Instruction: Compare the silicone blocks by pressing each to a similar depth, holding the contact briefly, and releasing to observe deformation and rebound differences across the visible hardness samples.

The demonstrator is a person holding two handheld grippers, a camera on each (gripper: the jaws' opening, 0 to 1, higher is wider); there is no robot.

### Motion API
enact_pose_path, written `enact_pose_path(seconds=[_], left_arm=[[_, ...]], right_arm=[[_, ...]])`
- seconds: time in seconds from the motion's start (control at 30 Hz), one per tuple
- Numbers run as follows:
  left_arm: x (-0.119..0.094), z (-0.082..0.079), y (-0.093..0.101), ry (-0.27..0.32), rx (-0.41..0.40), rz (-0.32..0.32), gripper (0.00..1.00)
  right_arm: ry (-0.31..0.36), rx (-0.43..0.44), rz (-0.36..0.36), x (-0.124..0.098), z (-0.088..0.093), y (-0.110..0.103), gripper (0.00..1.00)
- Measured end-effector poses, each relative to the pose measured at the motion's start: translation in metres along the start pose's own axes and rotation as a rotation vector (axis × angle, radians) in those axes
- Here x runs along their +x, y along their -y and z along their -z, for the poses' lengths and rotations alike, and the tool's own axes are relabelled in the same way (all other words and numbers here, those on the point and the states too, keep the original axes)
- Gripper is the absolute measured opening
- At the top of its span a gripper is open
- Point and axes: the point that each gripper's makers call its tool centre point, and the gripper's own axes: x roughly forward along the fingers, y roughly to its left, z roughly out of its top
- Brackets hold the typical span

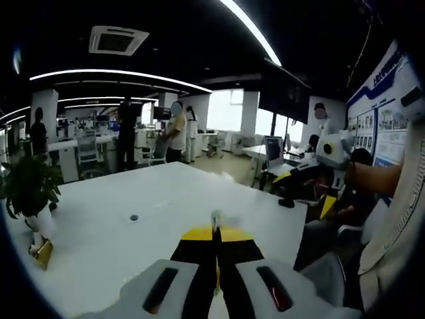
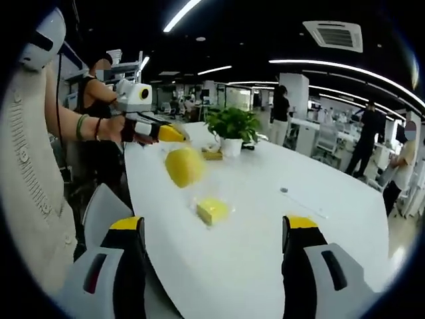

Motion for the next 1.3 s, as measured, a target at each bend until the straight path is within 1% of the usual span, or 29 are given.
enact_pose_path(seconds=[0.03, 0.2, 0.27, 0.3, 0.43, 0.53, 0.63, 0.83, 0.9, 1.03, 1.13, 1.3], left_arm=[[-0.001, -0.003, -0.001, 0.001, -0.022, 0.012, 0.0], [-0.002, -0.014, -0.001, 0.01, -0.003, 0.029, 0.0], [-0.002, -0.018, -0.001, 0.013, 0.0, 0.041, 0.0], [-0.002, -0.019, -0.002, 0.013, 0.003, 0.041, 0.0], [-0.002, -0.025, -0.004, 0.019, 0.007, 0.062, 0.0], [-0.001, -0.028, -0.004, 0.019, -0.007, 0.079, 0.0], [0.0, -0.03, -0.003, 0.017, -0.003, 0.096, 0.0], [0.003, -0.034, 0.003, 0.027, -0.006, 0.131, 0.0], [0.005, -0.035, 0.005, 0.029, -0.006, 0.148, 0.0], [0.008, -0.035, 0.01, 0.031, -0.012, 0.172, 0.0], [0.01, -0.036, 0.012, 0.036, -0.02, 0.185, 0.0], [0.013, -0.039, 0.017, 0.046, -0.025, 0.208, 0.0]], right_arm=[[-0.006, -0.007, -0.007, 0.003, -0.002, 0.001, 0.8], [-0.002, -0.038, -0.065, 0.021, -0.023, 0.005, 0.81], [-0.008, -0.078, -0.083, 0.031, -0.03, 0.006, 0.8], [-0.012, -0.086, -0.087, 0.034, -0.031, 0.006, 0.8], [-0.027, -0.111, -0.143, 0.058, -0.041, 0.004, 0.8], [-0.043, -0.129, -0.175, 0.073, -0.044, 0.0, 0.78], [-0.044, -0.141, -0.223, 0.088, -0.049, -0.008, 0.77], [-0.066, -0.173, -0.28, 0.11, -0.052, -0.019, 0.76], [-0.074, -0.181, -0.31, 0.118, -0.054, -0.024, 0.75], [-0.061, -0.177, -0.334, 0.128, -0.062, -0.026, 0.73], [-0.071, -0.19, -0.349, 0.133, -0.062, -0.029, 0.71], [-0.083, -0.196, -0.385, 0.141, -0.059, -0.033, 0.63]])
